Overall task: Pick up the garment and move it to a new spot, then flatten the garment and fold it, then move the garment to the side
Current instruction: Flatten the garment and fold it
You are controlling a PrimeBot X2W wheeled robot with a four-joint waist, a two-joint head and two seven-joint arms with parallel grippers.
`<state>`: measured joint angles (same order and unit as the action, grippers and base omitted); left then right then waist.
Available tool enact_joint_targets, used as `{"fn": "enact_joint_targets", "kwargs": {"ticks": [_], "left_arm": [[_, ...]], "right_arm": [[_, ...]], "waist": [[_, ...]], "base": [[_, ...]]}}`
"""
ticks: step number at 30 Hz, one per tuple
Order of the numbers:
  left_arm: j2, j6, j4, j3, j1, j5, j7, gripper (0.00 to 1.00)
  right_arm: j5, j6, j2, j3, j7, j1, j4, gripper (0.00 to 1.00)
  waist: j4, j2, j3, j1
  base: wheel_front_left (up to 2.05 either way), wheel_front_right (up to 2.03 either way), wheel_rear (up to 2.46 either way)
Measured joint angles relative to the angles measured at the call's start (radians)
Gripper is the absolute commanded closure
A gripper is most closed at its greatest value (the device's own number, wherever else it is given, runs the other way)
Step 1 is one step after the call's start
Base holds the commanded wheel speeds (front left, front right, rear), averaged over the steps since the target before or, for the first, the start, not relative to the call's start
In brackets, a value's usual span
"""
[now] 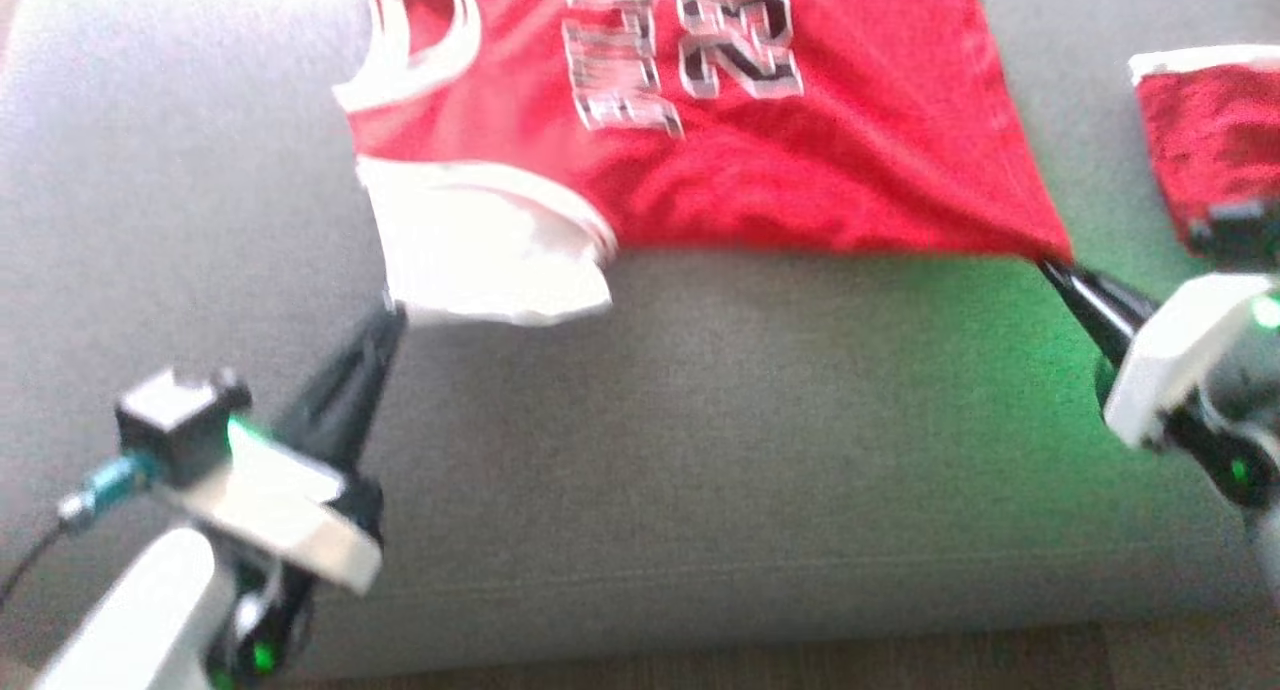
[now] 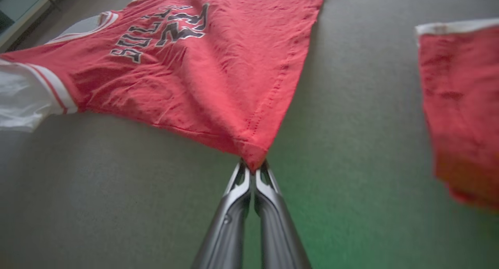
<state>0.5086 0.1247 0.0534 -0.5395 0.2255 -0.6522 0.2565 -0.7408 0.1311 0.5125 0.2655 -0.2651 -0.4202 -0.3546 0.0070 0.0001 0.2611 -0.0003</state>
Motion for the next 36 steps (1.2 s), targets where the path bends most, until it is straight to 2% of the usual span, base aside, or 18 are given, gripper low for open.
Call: {"fn": "enact_joint_targets", "kwargs": {"ticks": [5,13,15,19,23,29,36], "left_arm": [[0.029,0.0,-0.09,-0.001,-0.146,-0.16,0.0,1.0],[0.099,-0.017,-0.247,0.031,-0.274,-0.254,-0.037,1.0],[0.106,-0.025,-0.305,0.035,-0.309,-0.332,-0.076,1.0],[0.113,-0.048,-0.397,0.049,-0.354,-0.419,-0.106,1.0],[0.095,-0.081,-0.41,0.081,-0.322,-0.456,-0.105,1.0],[0.01,-0.133,-0.284,0.06,-0.147,-0.379,-0.106,1.0],[-0.096,-0.096,-0.089,0.031,0.148,-0.277,-0.075,1.0]], "right_arm": [[0.007,0.0,-0.02,-0.115,-0.009,0.156,0.06,1.0],[0.077,0.0,-0.05,-0.272,-0.046,0.307,0.174,1.0],[0.09,0.0,-0.069,-0.326,-0.065,0.343,0.217,1.0],[0.098,0.0,-0.119,-0.405,-0.116,0.393,0.305,1.0],[0.122,0.0,-0.154,-0.437,-0.161,0.387,0.358,1.0],[0.169,0.0,-0.206,-0.439,-0.218,0.289,0.312,1.0],[0.212,0.0,-0.21,-0.427,-0.226,0.082,0.221,1.0]], "waist": [[0.008,0.0,-0.055,0.0],[0.018,0.0,-0.079,0.0],[0.02,0.0,-0.079,0.0001],[0.021,0.0,-0.071,0.0001],[0.017,0.0,-0.052,0.0001],[0.005,0.0,0.001,0.0003],[0.007,0.0,0.091,0.0005]], "base": [[0.0,0.0,0.0],[0.0,0.0,0.0],[0.0,0.0,0.0],[0.0,0.0,0.0],[0.0,0.0,0.0],[0.0,0.0,0.0],[0.0,0.0,0.0]]}}
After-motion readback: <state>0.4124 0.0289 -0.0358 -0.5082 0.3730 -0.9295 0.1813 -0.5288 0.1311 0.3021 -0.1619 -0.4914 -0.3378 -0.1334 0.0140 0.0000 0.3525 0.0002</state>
